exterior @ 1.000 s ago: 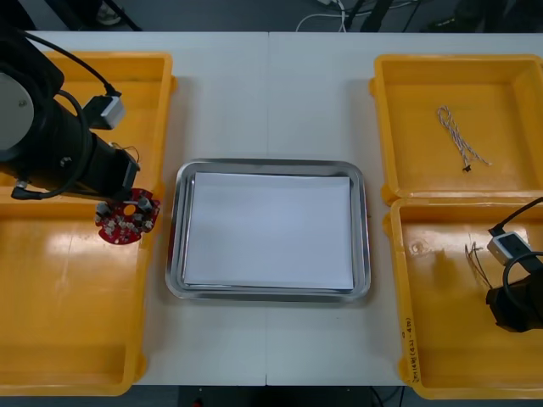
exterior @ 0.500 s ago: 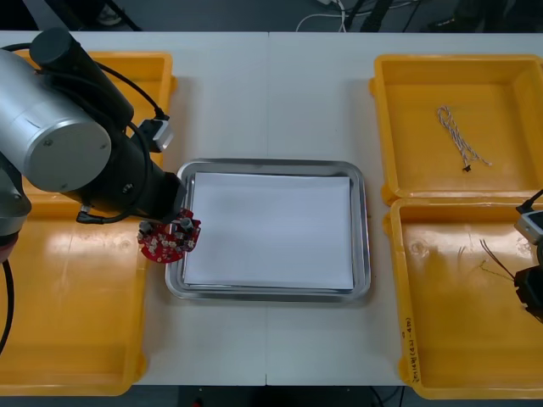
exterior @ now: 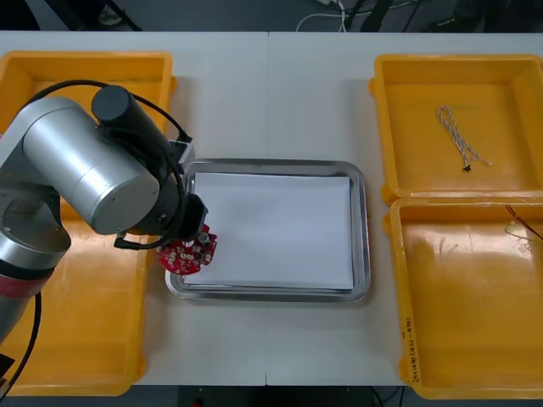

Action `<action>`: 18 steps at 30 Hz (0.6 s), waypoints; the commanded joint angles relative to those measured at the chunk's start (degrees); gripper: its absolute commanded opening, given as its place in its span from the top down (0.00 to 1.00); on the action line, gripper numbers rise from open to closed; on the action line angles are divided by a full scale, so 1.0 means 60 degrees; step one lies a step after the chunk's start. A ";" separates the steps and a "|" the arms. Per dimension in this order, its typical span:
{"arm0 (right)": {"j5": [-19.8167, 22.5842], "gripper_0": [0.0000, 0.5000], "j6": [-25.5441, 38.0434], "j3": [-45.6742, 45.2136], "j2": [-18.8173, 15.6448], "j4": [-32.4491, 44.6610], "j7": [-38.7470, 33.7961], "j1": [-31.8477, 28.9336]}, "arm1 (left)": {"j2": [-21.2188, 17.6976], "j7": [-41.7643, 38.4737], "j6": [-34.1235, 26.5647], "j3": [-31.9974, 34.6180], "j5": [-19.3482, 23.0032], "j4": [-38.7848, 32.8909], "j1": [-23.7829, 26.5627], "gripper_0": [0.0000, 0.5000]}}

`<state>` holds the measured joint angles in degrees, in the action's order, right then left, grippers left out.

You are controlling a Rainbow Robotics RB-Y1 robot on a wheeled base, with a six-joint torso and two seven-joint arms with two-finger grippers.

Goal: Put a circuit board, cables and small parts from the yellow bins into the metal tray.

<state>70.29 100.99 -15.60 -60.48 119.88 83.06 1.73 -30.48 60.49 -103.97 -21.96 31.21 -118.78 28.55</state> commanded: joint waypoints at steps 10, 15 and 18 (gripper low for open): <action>0.0794 1.00 0.1186 -0.0535 -0.0760 -0.0395 0.0029 0.2159 | 0.0348 -0.0457 0.1390 -0.1042 -0.0764 -0.0346 -0.0817 1.00; 0.0897 1.00 0.1274 -0.0535 -0.0760 -0.0307 0.0248 0.2364 | 0.0334 -0.0457 0.1771 -0.1262 -0.0852 -0.0185 -0.0847 1.00; 0.0970 1.00 0.1215 -0.0505 -0.0760 -0.0073 0.0365 0.2364 | 0.0348 -0.0428 0.2196 -0.1364 -0.0881 0.0094 -0.0847 1.00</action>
<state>75.45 108.28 -16.88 -62.50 117.74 83.11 14.59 -29.72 60.49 -93.03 -28.87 26.63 -118.39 24.00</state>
